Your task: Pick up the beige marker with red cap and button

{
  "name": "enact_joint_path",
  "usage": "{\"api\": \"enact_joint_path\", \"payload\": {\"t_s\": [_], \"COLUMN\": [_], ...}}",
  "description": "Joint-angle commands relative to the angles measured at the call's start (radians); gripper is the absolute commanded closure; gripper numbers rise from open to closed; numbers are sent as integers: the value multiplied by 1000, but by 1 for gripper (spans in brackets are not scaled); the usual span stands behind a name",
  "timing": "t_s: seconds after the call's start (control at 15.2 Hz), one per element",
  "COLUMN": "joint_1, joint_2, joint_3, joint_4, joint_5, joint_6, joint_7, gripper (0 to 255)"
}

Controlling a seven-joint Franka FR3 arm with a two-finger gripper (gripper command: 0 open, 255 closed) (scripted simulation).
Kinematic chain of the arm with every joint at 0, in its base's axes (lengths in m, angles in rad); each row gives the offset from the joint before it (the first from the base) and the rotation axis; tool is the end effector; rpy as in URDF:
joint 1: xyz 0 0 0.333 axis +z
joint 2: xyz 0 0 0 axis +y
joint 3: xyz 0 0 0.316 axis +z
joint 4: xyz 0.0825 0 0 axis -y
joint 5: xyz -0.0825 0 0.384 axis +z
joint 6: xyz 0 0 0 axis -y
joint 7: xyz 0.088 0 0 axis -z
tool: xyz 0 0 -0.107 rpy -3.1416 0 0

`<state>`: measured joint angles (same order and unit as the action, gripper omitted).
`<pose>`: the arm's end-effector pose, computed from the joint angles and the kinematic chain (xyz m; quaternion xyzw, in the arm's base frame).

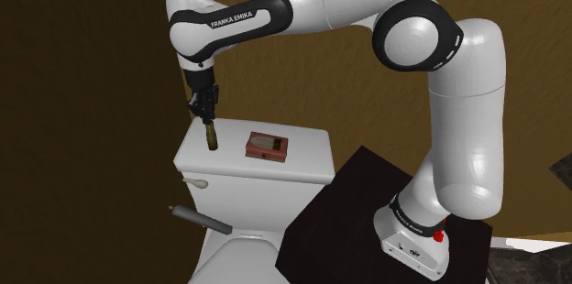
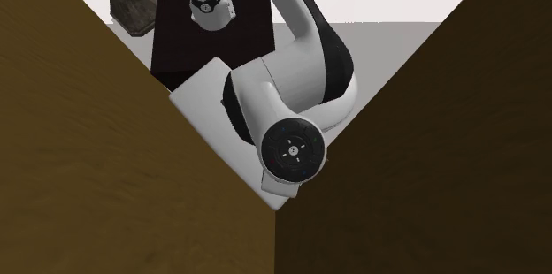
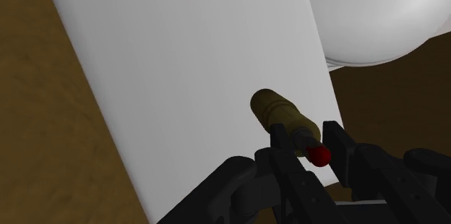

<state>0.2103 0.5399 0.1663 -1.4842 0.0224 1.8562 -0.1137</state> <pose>0.6411 0.2366 0.3517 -0.9684 -0.2297 0.0866 0.0428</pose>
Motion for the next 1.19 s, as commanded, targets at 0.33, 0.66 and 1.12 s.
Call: {"api": "enact_joint_path", "payload": {"t_s": [0.33,0.66,1.12], "joint_1": [0,0,1], "joint_2": [-17,-33,-45], "joint_3": [2,3,5], "joint_4": [29,72,136], "joint_5": [2,4,5], "joint_6": [-46,-105,-181], "joint_7": [4,7,12], "gripper": [255,255,255]}}
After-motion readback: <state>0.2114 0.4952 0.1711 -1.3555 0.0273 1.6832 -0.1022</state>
